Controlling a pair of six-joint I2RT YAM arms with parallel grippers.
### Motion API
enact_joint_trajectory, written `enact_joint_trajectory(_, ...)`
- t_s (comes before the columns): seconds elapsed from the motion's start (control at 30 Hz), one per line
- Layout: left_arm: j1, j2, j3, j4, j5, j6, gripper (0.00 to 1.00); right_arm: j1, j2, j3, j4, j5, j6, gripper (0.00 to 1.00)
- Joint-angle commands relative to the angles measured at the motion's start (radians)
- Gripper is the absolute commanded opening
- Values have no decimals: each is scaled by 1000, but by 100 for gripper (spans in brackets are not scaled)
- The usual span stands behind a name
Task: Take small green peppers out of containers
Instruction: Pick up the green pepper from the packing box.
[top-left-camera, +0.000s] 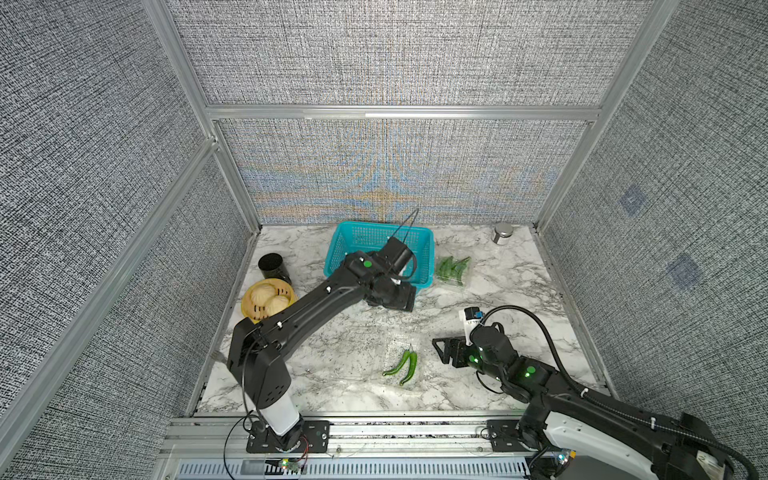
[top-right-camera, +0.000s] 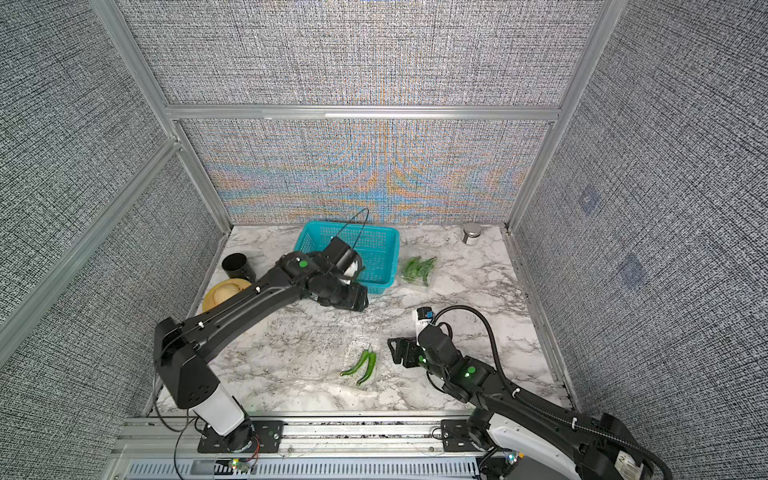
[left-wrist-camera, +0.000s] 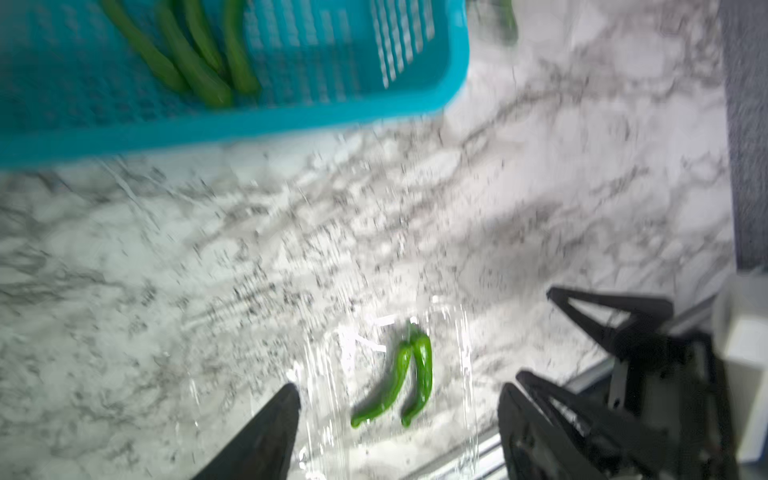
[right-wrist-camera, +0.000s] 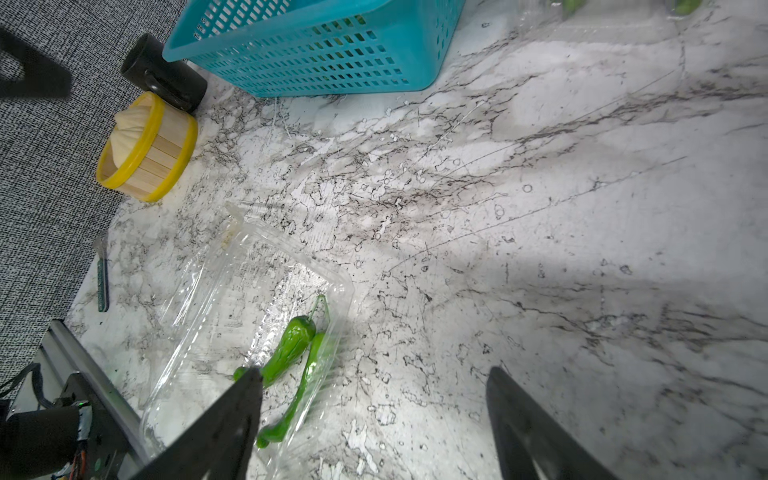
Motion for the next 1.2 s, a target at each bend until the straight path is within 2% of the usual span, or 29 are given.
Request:
enact_joint_trajectory(0.0,-66,-63,-127,108,-22,-66,72,0,-8,-3,-22,-7,12,85)
enact_joint_trajectory(0.23,-194,-93,-358,302,-77,-126,66,0,11,-16,20,-10,23,85)
enact_joint_trajectory(0.53,-264,31,-450,408,-150,-150,62,0,30,-5,6,-25,23,85)
enact_joint_trajectory(0.63,-270,68,-460,413,-175,-159,52,0,23,-3,-6,-23,22,85)
enact_joint_trajectory(0.73,-275,86,-467,416,-214,-174,48,0,17,-5,-9,-16,20,85)
enact_joint_trajectory(0.87,-277,122,-464,419,-217,-179,34,0,14,-7,-9,-13,22,85)
enact_joint_trajectory(0.97,-282,146,-464,419,-215,-178,30,0,19,-4,-9,-13,21,85)
enact_joint_trajectory(1.1,-293,143,-450,392,-222,-171,12,0,21,0,-11,-15,20,85)
enact_joint_trajectory(1.17,-298,124,-435,357,-239,-168,6,0,18,-2,-12,-15,20,85)
